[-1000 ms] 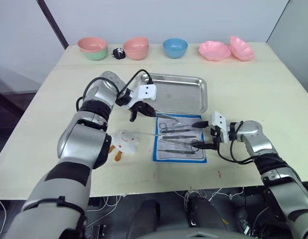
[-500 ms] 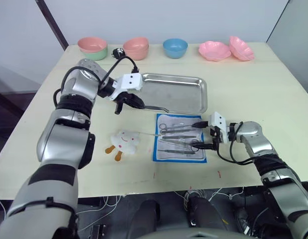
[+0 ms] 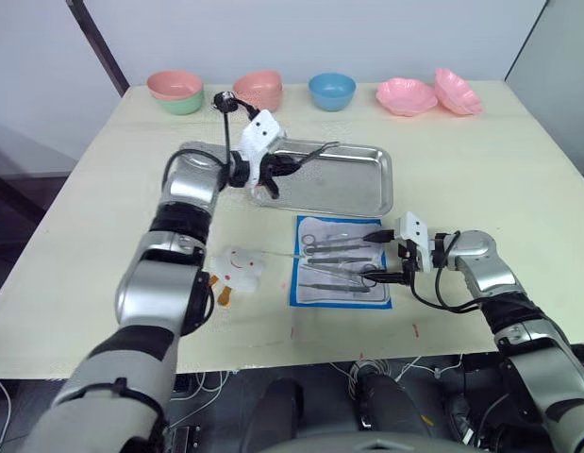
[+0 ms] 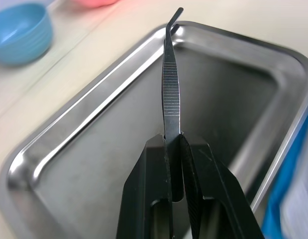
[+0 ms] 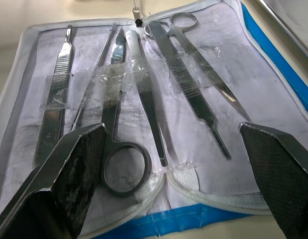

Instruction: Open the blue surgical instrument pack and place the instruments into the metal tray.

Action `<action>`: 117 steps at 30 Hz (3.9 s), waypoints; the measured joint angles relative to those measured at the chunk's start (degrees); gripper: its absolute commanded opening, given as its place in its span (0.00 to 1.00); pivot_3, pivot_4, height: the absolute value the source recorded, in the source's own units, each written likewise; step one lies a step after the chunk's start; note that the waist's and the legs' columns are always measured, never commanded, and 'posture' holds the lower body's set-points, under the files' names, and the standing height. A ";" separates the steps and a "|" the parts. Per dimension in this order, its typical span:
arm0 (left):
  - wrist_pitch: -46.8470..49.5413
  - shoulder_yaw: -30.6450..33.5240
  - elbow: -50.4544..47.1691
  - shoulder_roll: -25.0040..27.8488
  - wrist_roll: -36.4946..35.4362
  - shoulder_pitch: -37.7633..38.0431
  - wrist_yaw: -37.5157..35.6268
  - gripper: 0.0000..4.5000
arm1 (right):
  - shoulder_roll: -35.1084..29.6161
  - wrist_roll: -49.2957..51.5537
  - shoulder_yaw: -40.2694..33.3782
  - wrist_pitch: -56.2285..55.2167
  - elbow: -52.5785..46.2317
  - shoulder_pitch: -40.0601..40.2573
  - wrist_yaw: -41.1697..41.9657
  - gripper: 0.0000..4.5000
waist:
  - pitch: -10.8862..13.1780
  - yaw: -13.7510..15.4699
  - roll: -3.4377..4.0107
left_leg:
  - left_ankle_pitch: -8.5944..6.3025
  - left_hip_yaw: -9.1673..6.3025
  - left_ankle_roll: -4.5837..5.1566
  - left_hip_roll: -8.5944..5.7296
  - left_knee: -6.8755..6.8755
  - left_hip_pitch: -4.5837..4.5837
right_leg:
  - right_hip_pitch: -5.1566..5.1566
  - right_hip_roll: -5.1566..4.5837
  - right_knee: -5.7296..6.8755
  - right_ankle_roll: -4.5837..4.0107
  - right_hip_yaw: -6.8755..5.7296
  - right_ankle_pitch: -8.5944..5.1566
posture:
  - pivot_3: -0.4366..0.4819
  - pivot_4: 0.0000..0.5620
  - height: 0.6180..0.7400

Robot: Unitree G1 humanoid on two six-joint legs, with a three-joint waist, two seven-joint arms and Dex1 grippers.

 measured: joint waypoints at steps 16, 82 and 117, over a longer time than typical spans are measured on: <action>15.36 3.35 9.83 -6.18 0.62 -2.88 32.20 0.01 | 0.47 0.00 0.02 -0.51 -0.04 0.23 -0.63 1.00 | -0.01 -0.01 -0.02 | -0.01 0.01 -0.02 -0.03 -0.04 0.04 | 0.00 -0.03 -0.01 0.00 0.00 0.01 | 0.48 0.27 1.00; -33.49 -9.73 6.90 5.28 -2.39 7.72 -33.11 0.99 | 0.78 0.05 -0.04 -0.32 -3.67 2.76 -3.67 1.00 | -0.13 0.07 -0.01 | -0.01 0.25 -0.02 -0.02 -0.12 0.05 | 0.03 0.01 -0.09 -0.02 0.01 -0.01 | 0.48 0.27 1.00; -25.82 -24.09 -5.20 13.07 -18.95 8.75 -36.14 0.86 | 1.30 0.14 -0.03 0.56 -5.05 3.56 -5.39 1.00 | -0.18 0.29 -0.06 | -0.01 0.33 -0.01 0.08 -0.11 0.04 | 0.04 0.12 -0.16 -0.02 0.02 -0.04 | 0.48 0.27 1.00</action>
